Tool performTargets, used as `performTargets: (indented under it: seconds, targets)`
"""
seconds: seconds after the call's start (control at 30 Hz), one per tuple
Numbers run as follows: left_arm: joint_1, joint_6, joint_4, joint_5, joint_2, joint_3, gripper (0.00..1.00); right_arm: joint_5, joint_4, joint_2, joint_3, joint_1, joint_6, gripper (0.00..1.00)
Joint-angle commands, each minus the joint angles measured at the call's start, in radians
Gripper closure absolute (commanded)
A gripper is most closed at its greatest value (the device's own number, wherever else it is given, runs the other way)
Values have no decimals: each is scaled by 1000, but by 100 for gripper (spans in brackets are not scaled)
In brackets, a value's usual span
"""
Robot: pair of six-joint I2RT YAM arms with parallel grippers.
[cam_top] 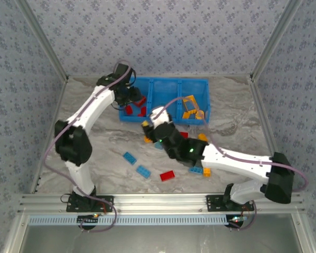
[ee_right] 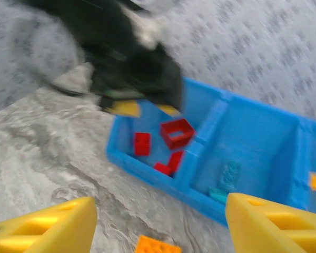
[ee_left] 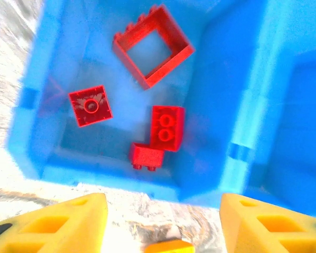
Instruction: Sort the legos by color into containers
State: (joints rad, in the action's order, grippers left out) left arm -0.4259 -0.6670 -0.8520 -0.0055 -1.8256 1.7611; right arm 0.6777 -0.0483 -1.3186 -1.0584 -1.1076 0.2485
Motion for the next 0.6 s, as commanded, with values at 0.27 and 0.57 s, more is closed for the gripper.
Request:
performTargets:
  seconds: [0.27, 0.57]
  targets:
    - [-448, 95, 321, -133, 561, -493, 36, -280, -558, 164, 194, 465, 488, 26]
    - [-765, -31, 425, -332, 648, -722, 36, -557, -505, 3, 254, 720, 196, 22]
